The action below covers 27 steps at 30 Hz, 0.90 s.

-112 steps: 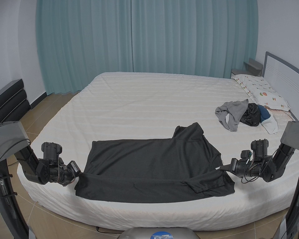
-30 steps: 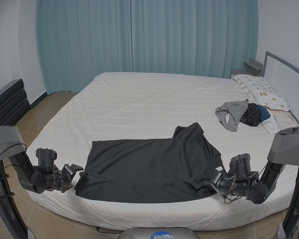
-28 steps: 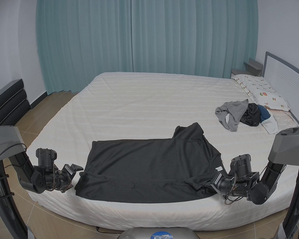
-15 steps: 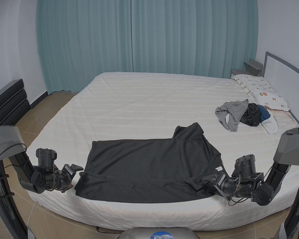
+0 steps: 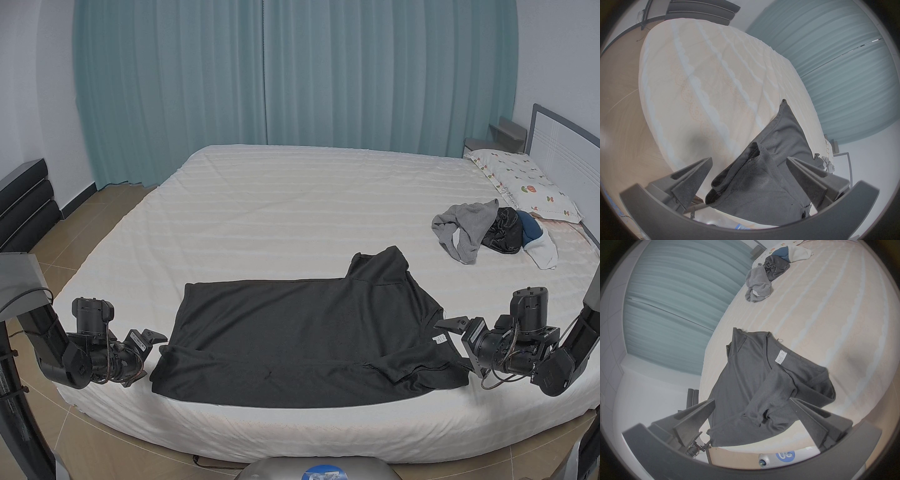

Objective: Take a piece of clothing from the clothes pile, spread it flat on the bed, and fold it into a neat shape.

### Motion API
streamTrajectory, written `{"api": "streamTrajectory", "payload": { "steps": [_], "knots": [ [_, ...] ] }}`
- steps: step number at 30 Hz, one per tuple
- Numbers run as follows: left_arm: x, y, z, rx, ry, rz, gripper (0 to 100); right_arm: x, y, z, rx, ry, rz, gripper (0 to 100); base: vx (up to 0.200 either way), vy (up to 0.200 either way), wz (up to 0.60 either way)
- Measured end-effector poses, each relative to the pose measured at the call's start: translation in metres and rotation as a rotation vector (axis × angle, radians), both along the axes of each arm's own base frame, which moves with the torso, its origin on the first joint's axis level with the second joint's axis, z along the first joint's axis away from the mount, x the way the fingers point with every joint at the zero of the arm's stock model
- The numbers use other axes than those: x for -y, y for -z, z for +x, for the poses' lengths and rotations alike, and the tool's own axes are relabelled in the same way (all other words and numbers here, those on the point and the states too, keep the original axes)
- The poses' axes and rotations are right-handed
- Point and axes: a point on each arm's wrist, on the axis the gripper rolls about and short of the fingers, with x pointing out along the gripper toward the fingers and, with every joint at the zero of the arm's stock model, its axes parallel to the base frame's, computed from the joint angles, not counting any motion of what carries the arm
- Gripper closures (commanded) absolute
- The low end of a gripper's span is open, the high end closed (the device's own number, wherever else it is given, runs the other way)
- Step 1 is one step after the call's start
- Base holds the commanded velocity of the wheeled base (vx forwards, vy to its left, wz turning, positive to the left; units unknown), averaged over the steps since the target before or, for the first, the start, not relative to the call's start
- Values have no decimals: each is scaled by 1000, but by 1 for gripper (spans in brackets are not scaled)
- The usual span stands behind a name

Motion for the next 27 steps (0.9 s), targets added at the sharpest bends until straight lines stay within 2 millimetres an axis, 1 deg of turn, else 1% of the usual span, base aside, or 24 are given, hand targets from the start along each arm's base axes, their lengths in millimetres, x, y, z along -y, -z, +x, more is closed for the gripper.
{"api": "streamTrajectory", "payload": {
  "steps": [4,7,11,14,18,21,27],
  "knots": [
    [0,0,0,0,1,0,0,-2,-1,5,2,8,25,0,0,0,0],
    [0,0,0,0,1,0,0,-10,3,7,-13,-10,39,0,0,0,0],
    [0,0,-1,-2,1,1,0,-22,16,11,-44,-42,29,0,0,0,0],
    [0,0,-1,-2,1,1,0,-24,29,15,-65,-61,-8,0,0,0,0],
    [0,0,-1,-2,1,1,0,-20,47,17,-88,-65,-85,0,0,0,0],
    [0,0,-1,-3,2,1,0,-14,55,16,-116,-52,-107,0,0,0,0],
    [0,0,-1,-2,2,1,0,-6,58,15,-129,-35,-115,0,0,0,0]
  ]
}}
